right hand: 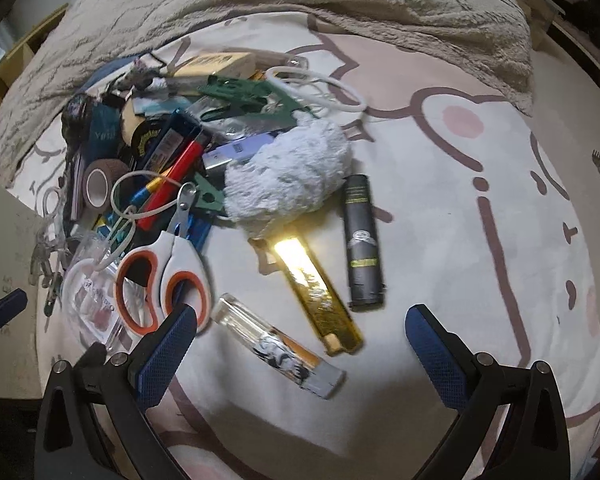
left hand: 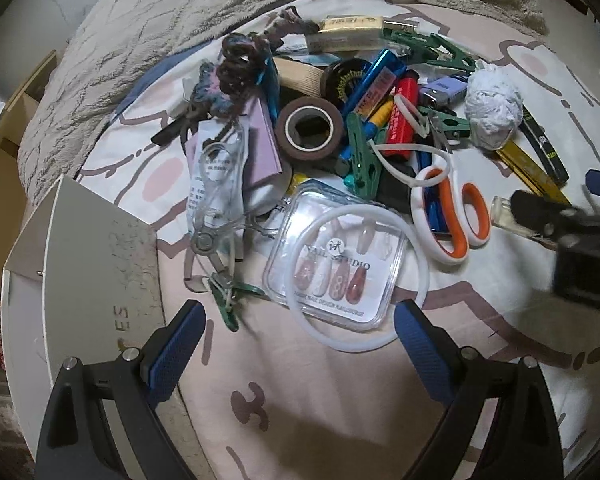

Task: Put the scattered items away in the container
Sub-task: 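Lower the left tool to the large white ring while the right tool approaches the orange-handled scissors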

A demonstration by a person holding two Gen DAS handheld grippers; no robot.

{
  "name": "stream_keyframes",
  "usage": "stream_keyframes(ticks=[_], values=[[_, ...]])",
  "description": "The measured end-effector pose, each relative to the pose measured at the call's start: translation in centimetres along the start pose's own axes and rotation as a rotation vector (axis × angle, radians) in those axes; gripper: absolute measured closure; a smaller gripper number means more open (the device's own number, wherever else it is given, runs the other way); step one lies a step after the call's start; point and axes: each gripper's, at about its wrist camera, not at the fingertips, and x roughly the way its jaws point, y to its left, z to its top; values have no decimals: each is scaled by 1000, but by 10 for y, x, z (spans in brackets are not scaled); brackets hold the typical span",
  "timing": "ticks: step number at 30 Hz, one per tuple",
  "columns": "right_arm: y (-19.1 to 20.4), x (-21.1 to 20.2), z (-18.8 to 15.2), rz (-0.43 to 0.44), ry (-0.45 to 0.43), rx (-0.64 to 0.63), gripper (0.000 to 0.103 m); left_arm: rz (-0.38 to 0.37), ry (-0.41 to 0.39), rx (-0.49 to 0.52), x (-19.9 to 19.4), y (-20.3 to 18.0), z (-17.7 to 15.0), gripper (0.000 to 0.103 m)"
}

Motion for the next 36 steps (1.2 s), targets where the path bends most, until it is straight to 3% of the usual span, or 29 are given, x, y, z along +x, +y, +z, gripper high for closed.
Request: stream_keyframes(ticks=[13,30,36], values=[[24,32,5,-120,-24,-92,0,0,8,26,10,-8,-1,7],[3,16,-34,38,-64,-367,0,42,9,56,20,-12,-4,7],[-8,11,-48,95,-109,-417,0,-9,15,81,19,-14,-15,7]])
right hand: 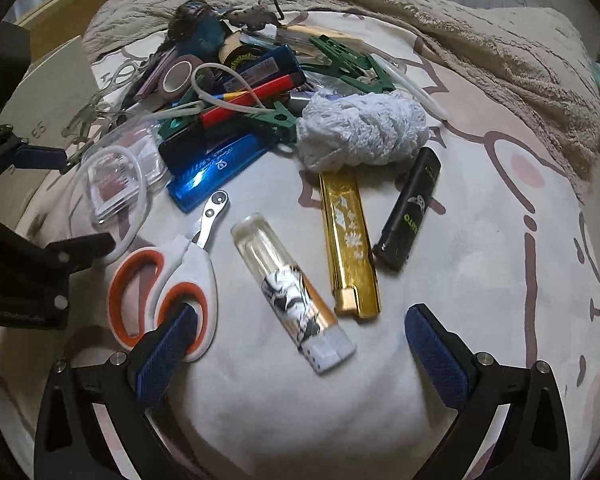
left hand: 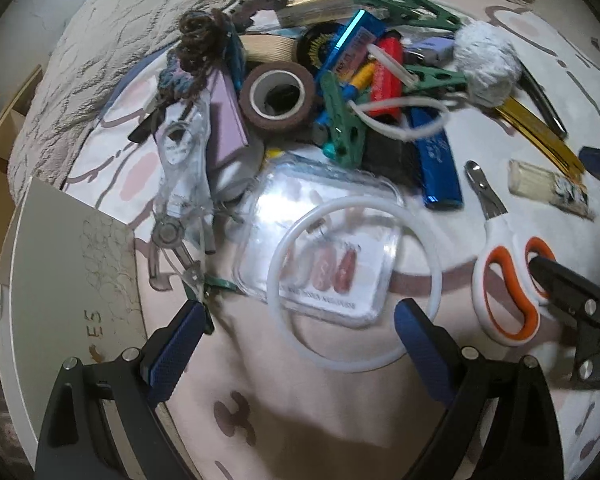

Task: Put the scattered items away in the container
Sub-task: 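Lower the left tool to the large white ring while the right tool approaches the orange-handled scissors, then close the left tool on the white ring while the right tool closes on the scissors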

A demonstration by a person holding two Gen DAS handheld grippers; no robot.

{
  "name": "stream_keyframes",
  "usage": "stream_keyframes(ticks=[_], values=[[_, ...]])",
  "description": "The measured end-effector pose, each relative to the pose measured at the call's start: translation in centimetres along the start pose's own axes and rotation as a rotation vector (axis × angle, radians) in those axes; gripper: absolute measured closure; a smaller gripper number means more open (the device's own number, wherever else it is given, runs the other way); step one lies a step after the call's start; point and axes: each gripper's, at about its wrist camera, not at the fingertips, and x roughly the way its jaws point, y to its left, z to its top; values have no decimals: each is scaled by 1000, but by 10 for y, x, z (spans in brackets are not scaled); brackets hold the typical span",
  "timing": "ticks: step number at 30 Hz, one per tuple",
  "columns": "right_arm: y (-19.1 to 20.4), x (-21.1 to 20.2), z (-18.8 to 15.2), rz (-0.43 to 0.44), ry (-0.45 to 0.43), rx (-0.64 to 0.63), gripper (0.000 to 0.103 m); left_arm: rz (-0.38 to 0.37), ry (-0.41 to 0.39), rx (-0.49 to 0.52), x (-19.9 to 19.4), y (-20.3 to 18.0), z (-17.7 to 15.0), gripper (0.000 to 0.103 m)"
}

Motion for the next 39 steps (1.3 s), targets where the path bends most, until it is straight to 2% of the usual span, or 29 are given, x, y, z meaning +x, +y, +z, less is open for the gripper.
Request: stream_keyframes(ticks=[10,18,22,26,30,32,39], values=[[13,-6,-13,-22,-48,14,0,-31,11,59,-9,-13,-24,7],[11,-10,-21,-25,-59,8,0,-13,-32,90,-24,-27,-55,7],[12,-13,-27,-23,-60,11,0,-31,-59,98,-30,-29,-73,7],[11,-17,-36,-12,-70,17,0,-94,-81,71,-35,-25,-95,7],[11,-21,-42,-1,-84,22,0,-213,-76,33,-35,-16,-114,7],[10,-22,-45,1,-87,23,0,-253,-82,29,-34,-13,-122,3],[9,-30,-60,13,-105,23,0,-320,-125,67,-35,-12,-136,1]])
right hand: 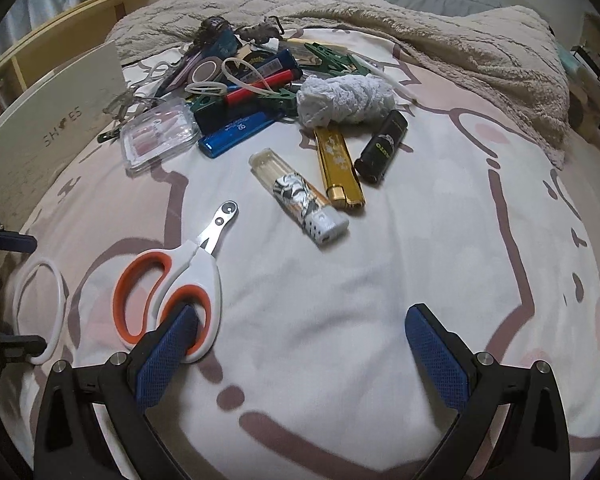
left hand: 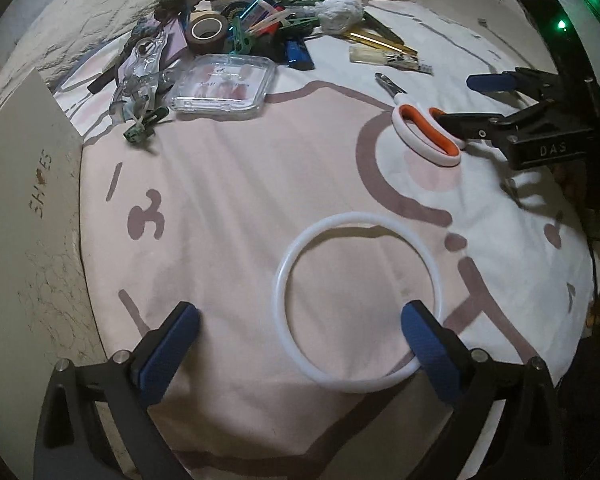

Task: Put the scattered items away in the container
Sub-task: 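Close the left tool on the white ring while the right tool closes on the scissors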

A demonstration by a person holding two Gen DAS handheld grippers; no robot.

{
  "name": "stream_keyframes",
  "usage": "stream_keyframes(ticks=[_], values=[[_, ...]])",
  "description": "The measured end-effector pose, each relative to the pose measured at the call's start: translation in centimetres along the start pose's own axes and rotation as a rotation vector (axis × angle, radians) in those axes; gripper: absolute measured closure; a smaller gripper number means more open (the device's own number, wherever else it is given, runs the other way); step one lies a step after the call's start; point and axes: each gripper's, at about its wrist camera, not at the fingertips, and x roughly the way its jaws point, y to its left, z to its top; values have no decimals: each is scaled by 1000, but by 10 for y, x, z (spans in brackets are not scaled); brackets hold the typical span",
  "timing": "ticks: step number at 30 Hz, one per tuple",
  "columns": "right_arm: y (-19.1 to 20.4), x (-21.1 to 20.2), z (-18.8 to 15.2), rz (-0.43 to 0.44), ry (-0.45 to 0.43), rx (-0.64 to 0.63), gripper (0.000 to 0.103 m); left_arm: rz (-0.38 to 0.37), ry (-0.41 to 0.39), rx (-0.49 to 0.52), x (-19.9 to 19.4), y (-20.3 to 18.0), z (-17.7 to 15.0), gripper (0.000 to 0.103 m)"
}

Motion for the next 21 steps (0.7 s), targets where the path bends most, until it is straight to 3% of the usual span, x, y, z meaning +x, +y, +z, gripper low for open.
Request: stream_keyframes(ticks=[13,17,21], values=[[3,-23,-35,10,-29,-8,0,-89,-47,161,-19,-12,-41,1],[4,-27,-41,0,-35,1,0,-87,-117,244,-34,-19,-43,1],[4,-26,-42,4,-36,4,0,-131,-131,317,-42,-34,-47,1]])
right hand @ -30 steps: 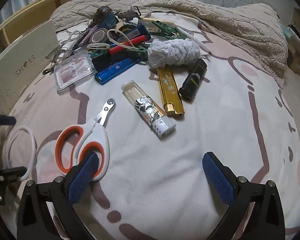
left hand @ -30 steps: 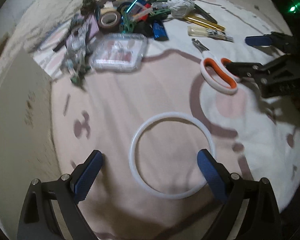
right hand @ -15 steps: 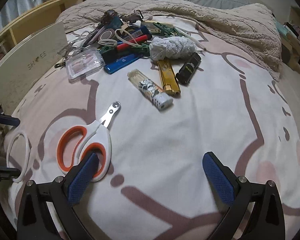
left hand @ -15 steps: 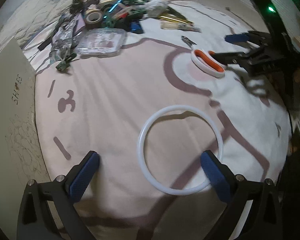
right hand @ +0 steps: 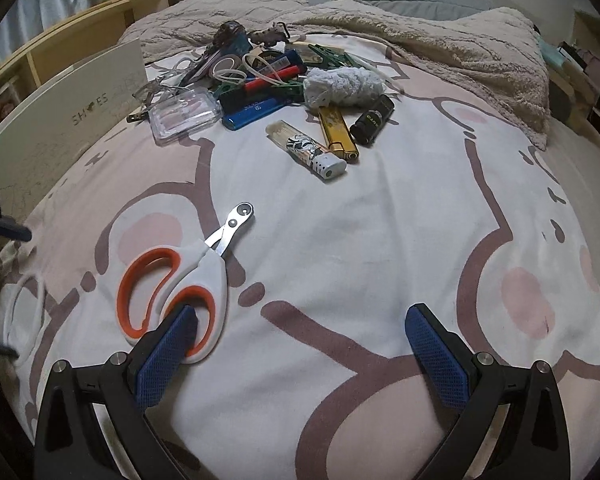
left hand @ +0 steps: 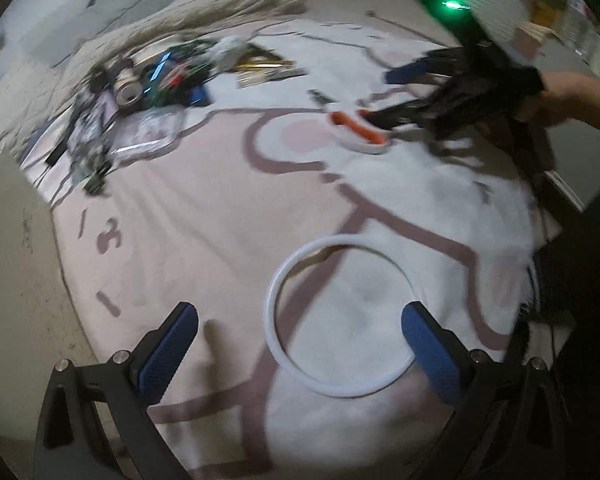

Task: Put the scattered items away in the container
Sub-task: 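Close the left tool on the white ring while the right tool closes on the scissors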

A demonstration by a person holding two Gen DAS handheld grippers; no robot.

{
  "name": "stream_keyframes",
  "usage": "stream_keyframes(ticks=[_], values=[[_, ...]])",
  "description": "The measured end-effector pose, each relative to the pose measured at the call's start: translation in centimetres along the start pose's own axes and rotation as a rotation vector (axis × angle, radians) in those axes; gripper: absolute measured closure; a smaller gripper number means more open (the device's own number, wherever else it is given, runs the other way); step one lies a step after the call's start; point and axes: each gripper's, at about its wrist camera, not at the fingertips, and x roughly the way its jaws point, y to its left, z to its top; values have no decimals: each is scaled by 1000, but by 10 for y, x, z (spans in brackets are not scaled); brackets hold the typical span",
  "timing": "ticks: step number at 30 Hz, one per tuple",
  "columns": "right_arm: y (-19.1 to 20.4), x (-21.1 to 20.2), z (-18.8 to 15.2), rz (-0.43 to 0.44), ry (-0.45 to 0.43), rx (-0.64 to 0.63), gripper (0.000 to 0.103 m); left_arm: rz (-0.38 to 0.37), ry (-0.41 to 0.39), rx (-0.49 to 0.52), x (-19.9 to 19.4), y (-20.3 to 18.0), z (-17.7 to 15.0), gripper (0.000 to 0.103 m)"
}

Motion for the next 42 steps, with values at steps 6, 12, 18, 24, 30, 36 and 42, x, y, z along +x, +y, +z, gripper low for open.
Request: stream_keyframes(ticks=[6,12,18,24,30,36,42], values=[[-1,1,-1,4,1,2,0,-57,-8,-11,2,-3,4,1],[-3,0,-3,13,-14,8,0,-113,-72,-76,-11,6,8,1],[-3,0,-2,14,-12,7,0,-142,-18,-19,0,-11,2,1],[-3,0,0,18,-2,5,0,-111,11,40,9,-20,-7,1],[6,-15,10,76,17,-25,0,-128,23,-1,14,-14,-10,1],[50,-24,15,114,15,-163,0,-126,38,-10,14,-13,-9,4],[70,-7,14,66,91,-210,0,-117,32,-26,8,-5,-10,18]])
